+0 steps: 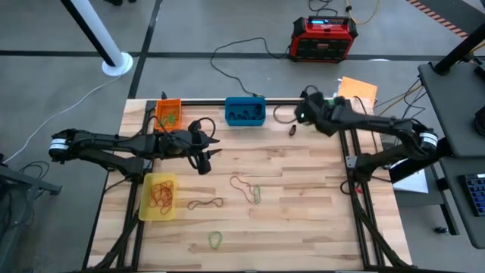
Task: Sort rubber bands into baskets
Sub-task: Put the right violet rubber band into the green bin, then put the red rubber band into the yellow bin
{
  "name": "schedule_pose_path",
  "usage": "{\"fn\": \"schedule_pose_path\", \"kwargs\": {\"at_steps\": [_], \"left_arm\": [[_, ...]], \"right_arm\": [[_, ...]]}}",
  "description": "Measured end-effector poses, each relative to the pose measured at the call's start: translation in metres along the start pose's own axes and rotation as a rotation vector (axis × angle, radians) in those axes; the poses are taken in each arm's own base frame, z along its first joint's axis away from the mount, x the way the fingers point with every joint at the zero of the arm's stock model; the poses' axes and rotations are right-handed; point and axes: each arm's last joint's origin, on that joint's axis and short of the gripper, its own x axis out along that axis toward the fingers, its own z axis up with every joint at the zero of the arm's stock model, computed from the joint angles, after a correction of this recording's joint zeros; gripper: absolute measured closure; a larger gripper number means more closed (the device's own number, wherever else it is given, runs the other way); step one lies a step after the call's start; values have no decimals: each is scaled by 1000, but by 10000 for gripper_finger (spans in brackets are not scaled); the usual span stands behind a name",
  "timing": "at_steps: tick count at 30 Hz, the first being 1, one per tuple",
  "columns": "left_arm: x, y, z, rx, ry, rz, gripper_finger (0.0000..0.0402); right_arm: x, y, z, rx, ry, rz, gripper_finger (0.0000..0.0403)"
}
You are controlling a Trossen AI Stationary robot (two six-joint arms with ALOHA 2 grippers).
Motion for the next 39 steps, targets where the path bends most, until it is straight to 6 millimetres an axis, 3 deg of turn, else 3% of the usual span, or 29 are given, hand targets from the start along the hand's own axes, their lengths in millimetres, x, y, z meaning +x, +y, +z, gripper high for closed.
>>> {"fn": "schedule_pose_path", "kwargs": {"at_steps": [3,8,21,25,31,39], "left_arm": [[0,0,0,0,-1,0,267],[0,0,0,-6,-2,0,267],[2,0,-1,-6,6,0,267],[9,-3,-5,2,38,0,267],[24,-7,-14,5,105,0,267],[36,-14,-23,7,168,-97,267]], "right_arm": [[19,-13,1,50,148,-21,394],[45,-17,-2,55,224,-94,394],[96,8,-23,-31,332,-190,393],[104,17,-23,-47,346,-187,377],[110,25,-16,-60,357,-164,315],[94,23,-3,-73,307,-112,247]]}}
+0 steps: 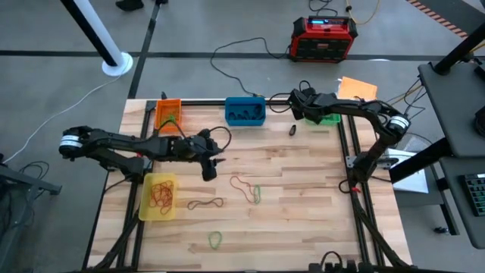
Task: Sort rubber bands into baskets
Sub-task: Put the red rubber band into the yellow bin
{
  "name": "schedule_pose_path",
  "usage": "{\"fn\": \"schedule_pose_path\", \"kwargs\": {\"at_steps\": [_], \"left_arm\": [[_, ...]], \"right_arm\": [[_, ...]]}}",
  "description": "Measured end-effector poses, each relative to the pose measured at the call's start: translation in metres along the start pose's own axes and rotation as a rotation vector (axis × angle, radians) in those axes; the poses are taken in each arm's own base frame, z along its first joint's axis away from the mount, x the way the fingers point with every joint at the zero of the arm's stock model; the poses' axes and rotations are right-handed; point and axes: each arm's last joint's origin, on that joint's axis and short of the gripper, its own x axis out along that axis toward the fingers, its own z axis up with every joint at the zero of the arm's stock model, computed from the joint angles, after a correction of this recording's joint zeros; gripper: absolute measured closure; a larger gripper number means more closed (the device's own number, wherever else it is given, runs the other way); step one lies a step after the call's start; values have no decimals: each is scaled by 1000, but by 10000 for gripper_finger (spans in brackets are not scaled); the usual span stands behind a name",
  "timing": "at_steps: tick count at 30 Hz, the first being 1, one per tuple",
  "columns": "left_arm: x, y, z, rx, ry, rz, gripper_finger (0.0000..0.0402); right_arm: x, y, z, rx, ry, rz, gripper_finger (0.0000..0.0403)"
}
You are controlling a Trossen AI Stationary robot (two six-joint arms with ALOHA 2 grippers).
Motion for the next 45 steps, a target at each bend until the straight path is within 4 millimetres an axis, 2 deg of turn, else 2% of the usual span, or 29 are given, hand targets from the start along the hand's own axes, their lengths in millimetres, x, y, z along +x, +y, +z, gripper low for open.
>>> {"fn": "schedule_pose_path", "kwargs": {"at_steps": [7,15,22,26,29,34,39,45], "left_arm": [[16,-12,-8,13,61,-214,267],[34,-29,-9,42,24,-261,267],[48,-45,-14,82,7,-297,267],[53,-48,-17,81,14,-300,261],[57,-49,-20,83,33,-300,243],[65,-50,-27,119,62,-299,179],[82,-58,-39,206,81,-314,125],[98,-63,-51,252,95,-292,109]], "right_arm": [[-48,-5,-3,-28,-126,109,226],[-110,-8,-23,-73,-286,284,220],[-146,2,-43,-132,-379,412,220],[-156,8,-52,-166,-404,445,220],[-160,11,-56,-175,-415,463,220],[-161,12,-58,-176,-415,468,220],[-160,12,-59,-178,-414,466,220],[-157,13,-61,-187,-409,461,220]]}}
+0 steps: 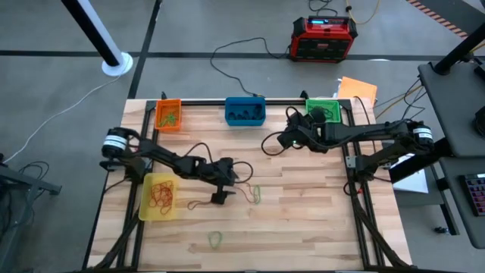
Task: Sort rubber bands into baskets
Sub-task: Put the red rubber band into the yellow bin
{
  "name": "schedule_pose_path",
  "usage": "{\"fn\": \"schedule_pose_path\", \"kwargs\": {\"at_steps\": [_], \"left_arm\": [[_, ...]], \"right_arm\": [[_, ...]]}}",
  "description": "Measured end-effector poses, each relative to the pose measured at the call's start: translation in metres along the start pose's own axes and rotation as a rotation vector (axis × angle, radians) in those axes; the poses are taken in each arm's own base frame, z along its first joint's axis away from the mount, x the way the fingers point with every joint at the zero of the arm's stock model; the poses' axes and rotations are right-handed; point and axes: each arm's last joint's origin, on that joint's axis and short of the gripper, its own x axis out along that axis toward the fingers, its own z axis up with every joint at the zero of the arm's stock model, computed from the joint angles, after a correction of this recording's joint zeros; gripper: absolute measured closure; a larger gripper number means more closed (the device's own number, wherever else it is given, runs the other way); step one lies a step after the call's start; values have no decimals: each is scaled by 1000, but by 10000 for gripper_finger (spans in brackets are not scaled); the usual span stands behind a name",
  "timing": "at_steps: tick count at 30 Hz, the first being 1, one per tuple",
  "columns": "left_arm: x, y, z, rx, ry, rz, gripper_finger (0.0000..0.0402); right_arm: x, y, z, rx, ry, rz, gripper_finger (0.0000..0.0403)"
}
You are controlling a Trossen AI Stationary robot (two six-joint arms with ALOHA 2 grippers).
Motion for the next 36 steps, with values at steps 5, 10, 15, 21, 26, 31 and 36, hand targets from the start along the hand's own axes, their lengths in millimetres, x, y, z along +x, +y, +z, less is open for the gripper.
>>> {"fn": "schedule_pose_path", "kwargs": {"at_steps": [5,10,15,21,26,31,36], "left_arm": [[10,2,-6,14,20,85,109],[16,2,-10,6,27,73,114],[19,3,-13,1,42,63,147],[21,3,-16,-14,51,37,233],[22,2,-16,-6,46,-4,333],[22,2,-16,-17,29,-12,392],[19,3,-7,-20,-67,-8,401]], "right_arm": [[3,0,-5,0,10,-5,220],[5,1,-11,8,21,-11,220],[7,1,-15,18,21,-11,220],[8,2,-15,24,18,-9,220],[8,2,-15,27,15,-7,220],[10,3,-18,30,11,-5,220],[13,3,-26,25,25,-11,220]]}}
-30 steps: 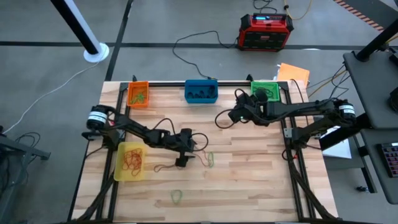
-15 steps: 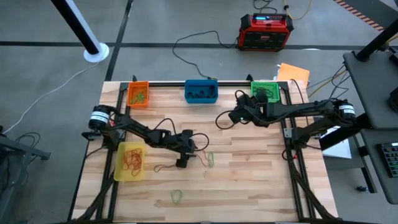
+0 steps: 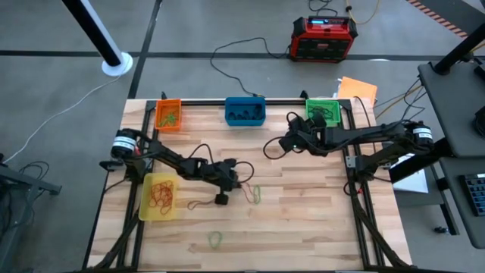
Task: Sort rubber bands into baskets
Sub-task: Put the red rubber band into the yellow bin
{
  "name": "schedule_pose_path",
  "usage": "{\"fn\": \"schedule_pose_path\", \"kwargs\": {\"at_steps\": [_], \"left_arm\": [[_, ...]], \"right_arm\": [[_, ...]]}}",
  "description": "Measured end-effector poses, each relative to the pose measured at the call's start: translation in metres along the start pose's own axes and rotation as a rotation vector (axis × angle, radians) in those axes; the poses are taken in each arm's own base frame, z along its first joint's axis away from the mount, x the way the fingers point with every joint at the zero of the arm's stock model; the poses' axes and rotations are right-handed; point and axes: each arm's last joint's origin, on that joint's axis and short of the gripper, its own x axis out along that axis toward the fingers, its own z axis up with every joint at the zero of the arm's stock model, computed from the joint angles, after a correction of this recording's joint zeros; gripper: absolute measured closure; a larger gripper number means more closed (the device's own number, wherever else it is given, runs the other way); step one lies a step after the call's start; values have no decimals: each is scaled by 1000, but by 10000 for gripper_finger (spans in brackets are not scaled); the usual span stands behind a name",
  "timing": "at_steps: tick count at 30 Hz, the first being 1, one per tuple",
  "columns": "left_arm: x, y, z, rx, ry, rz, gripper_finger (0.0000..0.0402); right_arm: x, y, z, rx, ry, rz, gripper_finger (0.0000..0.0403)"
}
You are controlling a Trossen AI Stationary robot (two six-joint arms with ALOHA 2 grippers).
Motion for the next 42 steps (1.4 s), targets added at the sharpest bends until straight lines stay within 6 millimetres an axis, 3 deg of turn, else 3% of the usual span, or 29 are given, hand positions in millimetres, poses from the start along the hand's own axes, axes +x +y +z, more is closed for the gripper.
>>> {"fn": "schedule_pose_path", "kwargs": {"at_steps": [12,19,23,34,42], "left_arm": [[-26,2,32,39,-162,10,401],[-30,4,15,-31,46,87,391],[-28,4,9,-22,95,79,353],[-23,5,4,65,125,75,199],[-8,8,-9,35,160,47,162]], "right_arm": [[4,2,-6,6,6,28,220],[4,2,-6,4,8,31,220],[4,3,-6,4,6,35,220],[4,3,-5,-1,-8,43,220],[4,4,-4,5,-14,46,220]]}}
